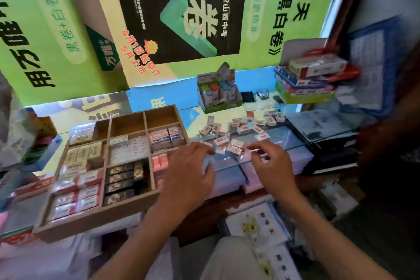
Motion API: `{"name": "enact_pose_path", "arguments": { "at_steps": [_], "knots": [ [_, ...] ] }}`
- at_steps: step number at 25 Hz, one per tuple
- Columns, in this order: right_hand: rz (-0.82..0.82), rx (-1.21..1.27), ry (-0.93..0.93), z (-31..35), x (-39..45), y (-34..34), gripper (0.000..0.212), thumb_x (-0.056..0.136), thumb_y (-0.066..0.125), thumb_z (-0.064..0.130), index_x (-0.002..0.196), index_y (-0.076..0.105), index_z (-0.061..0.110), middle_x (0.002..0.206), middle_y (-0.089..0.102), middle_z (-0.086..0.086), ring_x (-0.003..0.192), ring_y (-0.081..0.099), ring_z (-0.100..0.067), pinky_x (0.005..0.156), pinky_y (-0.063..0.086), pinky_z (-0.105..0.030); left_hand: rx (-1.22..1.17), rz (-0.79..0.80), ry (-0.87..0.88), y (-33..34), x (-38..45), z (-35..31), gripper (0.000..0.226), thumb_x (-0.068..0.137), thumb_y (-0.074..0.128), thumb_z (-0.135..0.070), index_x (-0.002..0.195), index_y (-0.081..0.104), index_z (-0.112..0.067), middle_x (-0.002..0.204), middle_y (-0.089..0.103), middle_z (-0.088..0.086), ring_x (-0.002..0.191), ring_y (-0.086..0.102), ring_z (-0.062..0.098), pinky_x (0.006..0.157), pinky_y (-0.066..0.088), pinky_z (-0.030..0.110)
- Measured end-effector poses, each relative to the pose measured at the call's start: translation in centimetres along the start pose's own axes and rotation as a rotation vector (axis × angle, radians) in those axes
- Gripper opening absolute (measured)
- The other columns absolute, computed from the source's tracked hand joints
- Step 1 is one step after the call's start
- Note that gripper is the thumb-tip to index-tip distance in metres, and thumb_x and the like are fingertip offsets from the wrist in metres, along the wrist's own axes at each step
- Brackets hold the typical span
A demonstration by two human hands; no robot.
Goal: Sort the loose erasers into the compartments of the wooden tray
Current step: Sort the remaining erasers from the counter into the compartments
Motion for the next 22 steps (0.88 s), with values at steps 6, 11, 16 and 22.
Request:
{"name": "enact_pose_path", "arguments": {
  "at_steps": [6, 11, 16, 22],
  "knots": [
    [0.008, -0.282, 0.244, -10.6, 6.2, -3.9, 0.019, 0.089, 0.059, 0.009, 0.106, 0.068, 0.007, 0.110, 0.065, -0.011, 0.107, 0.056, -0.032, 0.094, 0.042, -0.040, 0.005, 0.172, -0.066, 8.7, 6.0, -2.0, 0.025, 0.091, 0.058, -0.021, 0.116, 0.063, -0.023, 0.117, 0.063, -0.002, 0.110, 0.052, 0.021, 0.096, 0.041, 0.037],
    [-0.024, -0.616, 0.315, -11.8, 8.9, -2.0, 0.020, 0.093, 0.049, 0.015, 0.108, 0.060, 0.011, 0.116, 0.056, -0.015, 0.109, 0.048, -0.036, 0.092, 0.036, -0.044, 0.129, 0.197, -0.133, 10.7, 13.6, 0.2, 0.028, 0.089, 0.057, -0.013, 0.114, 0.064, -0.024, 0.118, 0.065, -0.001, 0.108, 0.057, 0.024, 0.092, 0.046, 0.038],
    [0.010, -0.669, 0.291, -12.6, 9.7, -1.5, 0.018, 0.092, 0.042, 0.020, 0.105, 0.054, 0.020, 0.117, 0.051, -0.008, 0.111, 0.043, -0.033, 0.094, 0.032, -0.045, 0.118, 0.611, -0.076, 16.9, 18.0, 2.6, 0.052, 0.084, 0.070, -0.009, 0.131, 0.056, -0.026, 0.130, 0.060, 0.003, 0.106, 0.058, 0.018, 0.085, 0.052, 0.032],
    [-0.065, -0.627, 0.263, -12.6, 9.6, -1.8, 0.013, 0.089, 0.047, 0.016, 0.094, 0.055, 0.024, 0.107, 0.053, -0.004, 0.105, 0.047, -0.031, 0.094, 0.033, -0.046, 0.037, 0.797, -0.028, 18.5, 19.7, 3.2, 0.052, 0.087, 0.070, -0.019, 0.135, 0.054, -0.028, 0.119, 0.063, -0.003, 0.100, 0.062, 0.015, 0.086, 0.054, 0.033]
  ]
}}
Point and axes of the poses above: each hand's wrist, its own x-axis towards the middle knuckle, its own y-axis out of the palm, z = x × y, the point moved 9 cm from there along x, towards the middle knuckle
